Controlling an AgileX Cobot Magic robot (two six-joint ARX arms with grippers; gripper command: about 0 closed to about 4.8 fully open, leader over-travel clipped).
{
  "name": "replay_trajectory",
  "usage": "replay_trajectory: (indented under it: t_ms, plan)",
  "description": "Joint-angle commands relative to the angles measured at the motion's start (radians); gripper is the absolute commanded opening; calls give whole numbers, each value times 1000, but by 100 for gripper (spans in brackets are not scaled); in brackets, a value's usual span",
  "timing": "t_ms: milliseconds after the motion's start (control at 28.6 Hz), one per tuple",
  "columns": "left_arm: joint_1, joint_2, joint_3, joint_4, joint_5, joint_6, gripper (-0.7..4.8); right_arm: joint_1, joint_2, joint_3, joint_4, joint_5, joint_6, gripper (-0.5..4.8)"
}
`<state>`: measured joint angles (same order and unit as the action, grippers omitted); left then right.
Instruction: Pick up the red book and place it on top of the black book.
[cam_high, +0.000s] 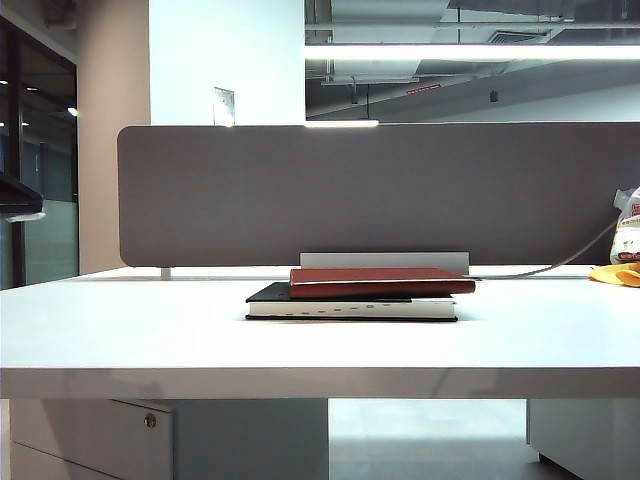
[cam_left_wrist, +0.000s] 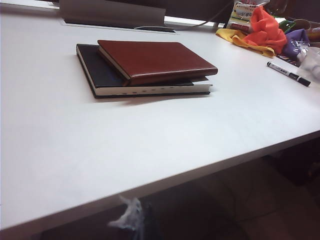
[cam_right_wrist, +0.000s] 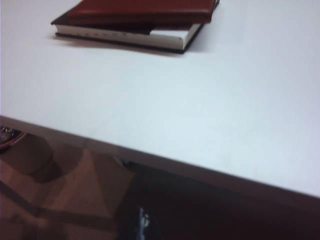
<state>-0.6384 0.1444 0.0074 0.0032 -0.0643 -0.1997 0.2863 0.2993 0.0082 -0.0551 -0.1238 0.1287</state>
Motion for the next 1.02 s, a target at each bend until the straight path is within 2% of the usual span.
replay_trajectory:
  t_ms: [35, 455, 560, 665, 805, 910, 945, 1015]
  plan:
    - [2, 0, 0, -14, -3, 8, -6, -2, 0, -3, 7, 21, 1, 90]
    - [2, 0, 0, -18, -2, 8, -6, -3, 0, -3, 7, 17, 1, 95]
    - [29, -21, 0, -26, 7, 8, -6, -4, -5, -3, 4, 17, 1, 95]
    - [142, -59, 0, -22, 59, 8, -6, -24, -78, -3, -16, 15, 1, 95]
    - [304, -74, 0, -24, 68, 8, -6, -80, -150, -3, -14, -2, 2, 95]
    - [445, -83, 0, -27, 65, 8, -6, -141, -187, -3, -15, -2, 2, 95]
    - [529, -101, 0, -32, 64, 8, -6, -174, -208, -3, -15, -2, 1, 95]
    - [614, -132, 0, -32, 61, 8, -6, -219, -248, -3, -16, -2, 1, 95]
